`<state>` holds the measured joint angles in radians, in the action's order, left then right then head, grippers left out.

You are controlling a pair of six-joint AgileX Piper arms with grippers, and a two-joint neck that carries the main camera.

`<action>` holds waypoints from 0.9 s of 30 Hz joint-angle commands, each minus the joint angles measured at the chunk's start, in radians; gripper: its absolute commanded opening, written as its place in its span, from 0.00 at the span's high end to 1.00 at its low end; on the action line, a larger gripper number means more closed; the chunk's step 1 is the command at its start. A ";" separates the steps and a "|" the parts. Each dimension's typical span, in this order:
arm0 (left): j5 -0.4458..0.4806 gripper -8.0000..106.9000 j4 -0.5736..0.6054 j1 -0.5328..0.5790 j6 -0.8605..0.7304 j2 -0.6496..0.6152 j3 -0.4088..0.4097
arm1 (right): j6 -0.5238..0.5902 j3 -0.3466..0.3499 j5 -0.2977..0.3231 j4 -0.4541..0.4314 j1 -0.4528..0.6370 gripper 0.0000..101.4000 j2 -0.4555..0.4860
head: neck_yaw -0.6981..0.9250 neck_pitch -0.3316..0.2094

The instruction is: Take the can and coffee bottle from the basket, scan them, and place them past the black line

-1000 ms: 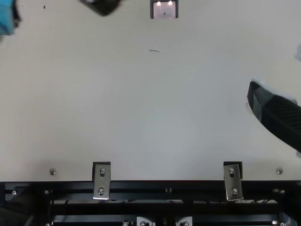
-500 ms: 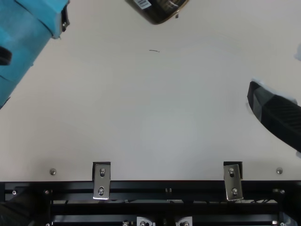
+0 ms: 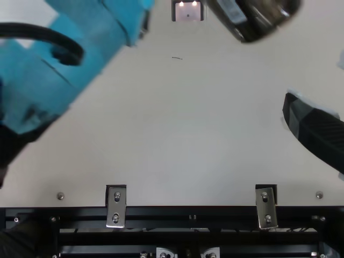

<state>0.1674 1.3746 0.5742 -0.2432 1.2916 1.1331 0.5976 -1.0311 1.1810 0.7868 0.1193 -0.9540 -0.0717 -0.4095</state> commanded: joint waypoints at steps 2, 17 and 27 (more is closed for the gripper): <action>-0.005 0.84 0.043 0.029 -0.003 0.004 0.001 | 0.000 0.000 0.000 0.000 0.000 0.00 0.000 | -0.010 -0.016; -0.037 0.84 0.061 0.054 -0.017 -0.003 0.001 | 0.000 0.000 0.000 0.000 0.000 0.00 0.000 | -0.010 -0.016; -0.046 0.84 0.045 0.082 0.070 -0.056 -0.006 | 0.000 0.000 0.000 0.000 0.000 0.00 0.000 | -0.010 -0.016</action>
<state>0.1253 1.4211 0.6510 -0.1869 1.2429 1.1300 0.5976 -1.0311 1.1810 0.7868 0.1193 -0.9540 -0.0717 -0.4043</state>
